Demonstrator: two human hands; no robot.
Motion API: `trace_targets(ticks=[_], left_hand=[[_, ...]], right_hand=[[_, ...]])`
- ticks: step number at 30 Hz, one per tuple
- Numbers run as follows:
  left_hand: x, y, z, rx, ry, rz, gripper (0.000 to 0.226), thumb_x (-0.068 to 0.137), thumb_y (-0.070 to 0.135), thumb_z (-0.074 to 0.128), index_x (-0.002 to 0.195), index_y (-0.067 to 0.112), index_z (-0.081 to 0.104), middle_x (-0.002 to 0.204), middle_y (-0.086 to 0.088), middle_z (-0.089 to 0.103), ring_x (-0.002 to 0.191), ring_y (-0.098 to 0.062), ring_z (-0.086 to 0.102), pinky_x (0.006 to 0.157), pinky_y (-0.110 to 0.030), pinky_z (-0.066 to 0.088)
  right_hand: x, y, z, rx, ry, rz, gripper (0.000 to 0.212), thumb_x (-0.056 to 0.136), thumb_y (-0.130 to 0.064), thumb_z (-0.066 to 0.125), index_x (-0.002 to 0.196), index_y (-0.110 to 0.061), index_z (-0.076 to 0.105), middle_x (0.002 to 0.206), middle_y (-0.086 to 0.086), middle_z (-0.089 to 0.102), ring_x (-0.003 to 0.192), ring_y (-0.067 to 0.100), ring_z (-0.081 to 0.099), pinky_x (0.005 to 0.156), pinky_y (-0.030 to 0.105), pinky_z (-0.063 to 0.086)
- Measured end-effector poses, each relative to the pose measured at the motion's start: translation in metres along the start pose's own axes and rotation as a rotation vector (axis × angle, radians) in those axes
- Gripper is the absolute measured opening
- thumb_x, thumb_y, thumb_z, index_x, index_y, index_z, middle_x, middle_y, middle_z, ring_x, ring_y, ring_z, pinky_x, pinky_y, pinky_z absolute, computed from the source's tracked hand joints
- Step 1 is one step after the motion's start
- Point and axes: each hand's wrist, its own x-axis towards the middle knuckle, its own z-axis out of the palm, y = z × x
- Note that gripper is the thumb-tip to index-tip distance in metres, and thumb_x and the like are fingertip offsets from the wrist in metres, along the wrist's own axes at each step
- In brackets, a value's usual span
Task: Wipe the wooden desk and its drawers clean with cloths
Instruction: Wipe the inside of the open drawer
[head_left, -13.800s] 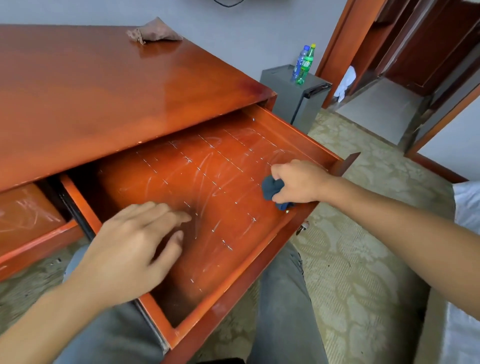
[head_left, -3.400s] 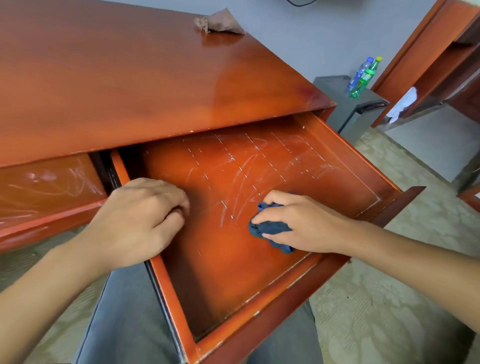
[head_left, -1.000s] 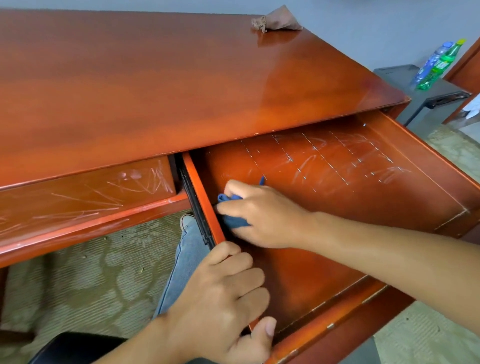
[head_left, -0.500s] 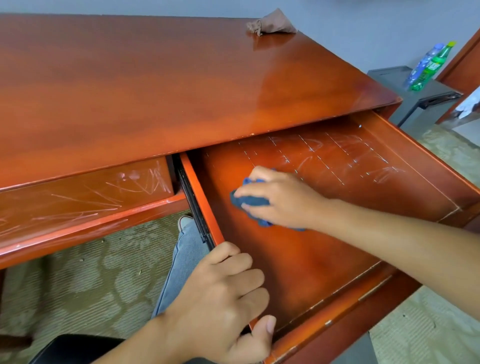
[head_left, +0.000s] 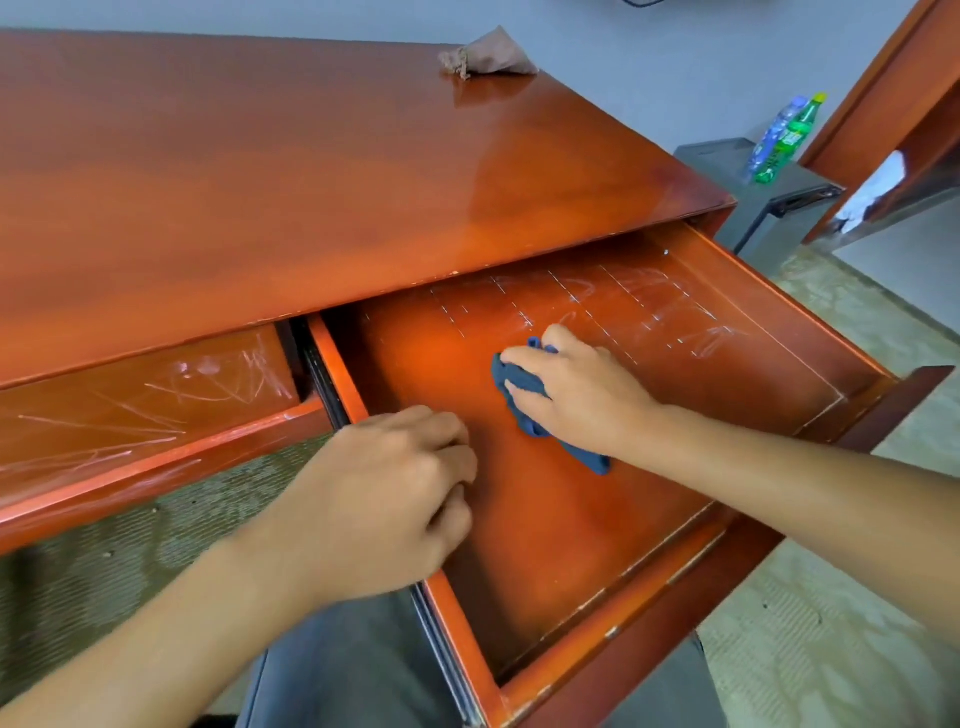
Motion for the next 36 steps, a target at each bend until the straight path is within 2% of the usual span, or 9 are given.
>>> trace_targets(ticks=[2, 5, 7, 11, 13, 18, 24, 29, 36], left_hand=[[0.021, -0.005, -0.01, 0.086, -0.169, -0.119, 0.052, 0.091, 0.044, 0.029, 0.124, 0.023, 0.062, 0.133, 0.005, 0.057, 0.119, -0.02, 0.057, 0.097, -0.039, 0.053], [0.055, -0.012, -0.012, 0.185, -0.464, -0.209, 0.064, 0.105, 0.043, 0.034, 0.161, 0.016, 0.022, 0.17, -0.006, 0.012, 0.154, -0.026, 0.022, 0.122, -0.042, 0.032], [0.076, -0.011, -0.005, 0.196, -0.536, -0.188, 0.073, 0.108, 0.047, 0.034, 0.165, 0.015, 0.002, 0.173, -0.006, -0.009, 0.16, -0.027, 0.001, 0.129, -0.042, 0.017], [0.089, 0.001, 0.019, 0.219, -0.64, -0.158, 0.086, 0.103, 0.069, 0.015, 0.161, 0.019, -0.023, 0.168, -0.001, -0.032, 0.156, -0.025, -0.027, 0.13, -0.047, -0.007], [0.087, 0.001, 0.028, 0.244, -0.674, -0.171, 0.088, 0.099, 0.075, 0.007, 0.157, 0.021, -0.031, 0.163, 0.001, -0.04, 0.152, -0.024, -0.036, 0.127, -0.053, -0.012], [0.088, 0.0, 0.03, 0.228, -0.71, -0.222, 0.09, 0.091, 0.084, 0.004, 0.153, 0.032, -0.037, 0.157, 0.009, -0.048, 0.146, -0.025, -0.045, 0.121, -0.065, -0.017], [0.088, 0.002, 0.027, 0.208, -0.73, -0.214, 0.079, 0.091, 0.084, 0.003, 0.147, 0.048, -0.039, 0.154, 0.008, -0.052, 0.144, -0.03, -0.047, 0.119, -0.068, -0.017], [0.088, 0.002, 0.029, 0.202, -0.721, -0.228, 0.078, 0.09, 0.085, 0.004, 0.146, 0.052, -0.039, 0.155, 0.01, -0.051, 0.145, -0.029, -0.046, 0.119, -0.068, -0.017], [0.087, 0.002, 0.025, 0.191, -0.714, -0.221, 0.072, 0.091, 0.085, 0.006, 0.144, 0.061, -0.036, 0.156, 0.011, -0.049, 0.147, -0.031, -0.042, 0.119, -0.069, -0.016]], right_hand=[[-0.017, -0.008, -0.001, -0.024, -0.041, -0.097, 0.038, 0.103, -0.043, 0.049, 0.138, -0.029, 0.05, 0.107, 0.0, 0.039, 0.067, 0.02, 0.052, 0.066, 0.039, 0.051], [-0.053, -0.01, -0.011, 0.089, -0.241, -0.328, 0.04, 0.103, -0.044, 0.049, 0.142, -0.036, 0.047, 0.11, -0.005, 0.038, 0.073, 0.016, 0.053, 0.068, 0.033, 0.047], [-0.053, 0.013, -0.015, 0.055, -0.273, -0.29, 0.038, 0.105, -0.043, 0.048, 0.142, -0.039, 0.045, 0.109, -0.007, 0.036, 0.073, 0.014, 0.053, 0.066, 0.031, 0.047], [-0.037, 0.06, -0.017, -0.115, -0.144, 0.116, 0.048, 0.106, -0.045, 0.043, 0.152, -0.039, 0.032, 0.106, -0.001, 0.033, 0.07, 0.017, 0.052, 0.057, 0.032, 0.044], [-0.045, 0.057, -0.019, -0.128, -0.162, 0.124, 0.051, 0.104, -0.053, 0.041, 0.152, -0.042, 0.029, 0.105, -0.001, 0.032, 0.074, 0.016, 0.049, 0.061, 0.031, 0.043], [-0.071, 0.041, -0.022, -0.032, -0.296, -0.138, 0.053, 0.104, -0.055, 0.041, 0.153, -0.052, 0.019, 0.105, -0.008, 0.027, 0.078, 0.014, 0.047, 0.069, 0.033, 0.046], [-0.031, 0.1, -0.01, -0.04, -0.12, 0.223, 0.046, 0.105, -0.042, 0.048, 0.15, -0.04, 0.04, 0.105, -0.001, 0.042, 0.088, 0.023, 0.059, 0.075, 0.038, 0.052], [-0.063, 0.058, -0.013, 0.09, -0.263, -0.084, 0.051, 0.104, -0.045, 0.05, 0.152, -0.048, 0.034, 0.097, -0.01, 0.034, 0.075, 0.013, 0.052, 0.064, 0.031, 0.045], [-0.027, 0.109, -0.015, 0.003, -0.119, 0.253, 0.048, 0.103, -0.038, 0.052, 0.15, -0.037, 0.043, 0.106, 0.001, 0.045, 0.092, 0.025, 0.06, 0.073, 0.035, 0.049]])
